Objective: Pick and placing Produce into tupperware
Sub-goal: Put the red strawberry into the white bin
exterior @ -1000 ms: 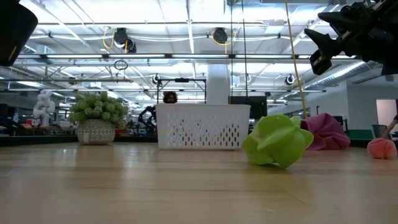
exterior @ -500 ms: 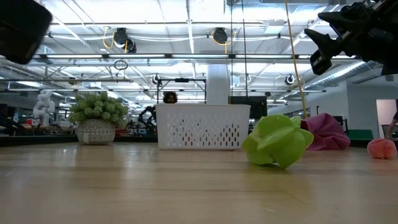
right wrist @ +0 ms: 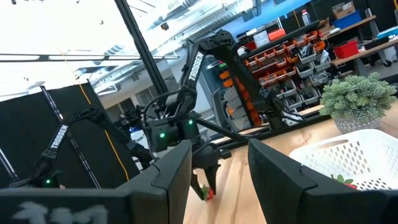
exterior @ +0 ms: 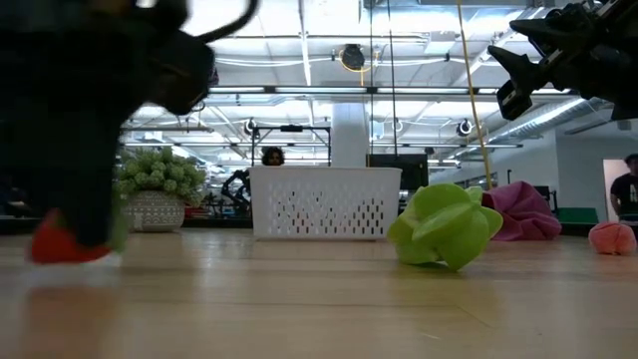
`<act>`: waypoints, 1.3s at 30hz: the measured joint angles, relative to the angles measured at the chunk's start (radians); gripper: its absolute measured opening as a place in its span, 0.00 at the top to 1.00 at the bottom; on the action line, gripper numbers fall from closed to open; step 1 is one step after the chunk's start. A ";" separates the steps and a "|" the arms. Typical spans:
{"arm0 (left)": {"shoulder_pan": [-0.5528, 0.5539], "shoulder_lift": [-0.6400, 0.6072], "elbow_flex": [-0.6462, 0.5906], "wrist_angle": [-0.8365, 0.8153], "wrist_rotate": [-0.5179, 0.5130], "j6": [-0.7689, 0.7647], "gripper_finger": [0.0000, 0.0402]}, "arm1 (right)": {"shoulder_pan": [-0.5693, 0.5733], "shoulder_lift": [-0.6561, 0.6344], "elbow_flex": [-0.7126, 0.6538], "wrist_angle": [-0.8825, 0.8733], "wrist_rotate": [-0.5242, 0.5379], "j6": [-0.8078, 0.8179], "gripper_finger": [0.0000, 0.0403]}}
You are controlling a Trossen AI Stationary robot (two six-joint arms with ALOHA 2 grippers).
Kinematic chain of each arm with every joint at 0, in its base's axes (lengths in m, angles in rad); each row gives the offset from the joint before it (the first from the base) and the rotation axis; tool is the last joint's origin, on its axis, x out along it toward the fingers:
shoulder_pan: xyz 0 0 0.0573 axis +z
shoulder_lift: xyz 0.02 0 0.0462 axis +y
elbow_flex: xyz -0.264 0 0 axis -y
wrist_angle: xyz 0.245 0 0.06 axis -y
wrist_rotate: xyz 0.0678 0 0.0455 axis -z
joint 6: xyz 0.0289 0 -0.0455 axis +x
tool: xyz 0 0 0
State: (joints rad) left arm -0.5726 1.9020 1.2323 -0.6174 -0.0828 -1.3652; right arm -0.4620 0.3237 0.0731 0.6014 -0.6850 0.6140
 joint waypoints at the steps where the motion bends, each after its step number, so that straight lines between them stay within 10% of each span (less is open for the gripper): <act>1: 0.017 -0.010 0.000 0.000 0.004 0.022 0.62 | 0.000 0.000 0.000 0.000 0.000 0.000 0.63; 17: 0.315 -0.296 0.002 -0.001 -0.032 0.353 0.61 | 0.000 0.000 0.000 -0.001 0.000 -0.027 0.63; 39: 0.827 -0.207 0.002 0.251 0.217 0.837 0.61 | 0.000 0.005 0.000 -0.007 0.000 -0.062 0.63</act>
State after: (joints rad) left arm 0.2546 1.6951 1.2341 -0.3669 0.1344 -0.5279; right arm -0.4622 0.3290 0.0727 0.5941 -0.6853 0.5518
